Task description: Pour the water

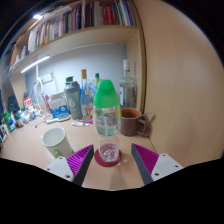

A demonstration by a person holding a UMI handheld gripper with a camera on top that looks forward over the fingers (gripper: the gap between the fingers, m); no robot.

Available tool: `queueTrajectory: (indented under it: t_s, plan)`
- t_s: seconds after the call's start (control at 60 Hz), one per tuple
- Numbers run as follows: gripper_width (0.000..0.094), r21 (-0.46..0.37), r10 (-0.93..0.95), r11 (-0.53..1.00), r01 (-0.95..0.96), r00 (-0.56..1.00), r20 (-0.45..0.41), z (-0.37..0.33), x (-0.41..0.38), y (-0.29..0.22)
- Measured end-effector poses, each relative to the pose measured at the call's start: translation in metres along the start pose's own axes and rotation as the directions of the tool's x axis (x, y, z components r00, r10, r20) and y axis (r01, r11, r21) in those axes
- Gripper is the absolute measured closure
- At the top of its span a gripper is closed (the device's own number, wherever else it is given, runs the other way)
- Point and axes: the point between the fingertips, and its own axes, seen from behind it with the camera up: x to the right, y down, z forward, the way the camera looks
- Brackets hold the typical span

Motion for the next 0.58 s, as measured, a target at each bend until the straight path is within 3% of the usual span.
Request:
queueTrajectory:
  t_s: [0.4,0.583]
  plan:
    - [0.01,0.078,-0.01,0.997,0.019,0.993,-0.114,-0.23,-0.08,-0.055]
    - [0.0087,0.088,0.015,0.996,-0.007,0.995,-0.095,-0.305,-0.129,-0.06]
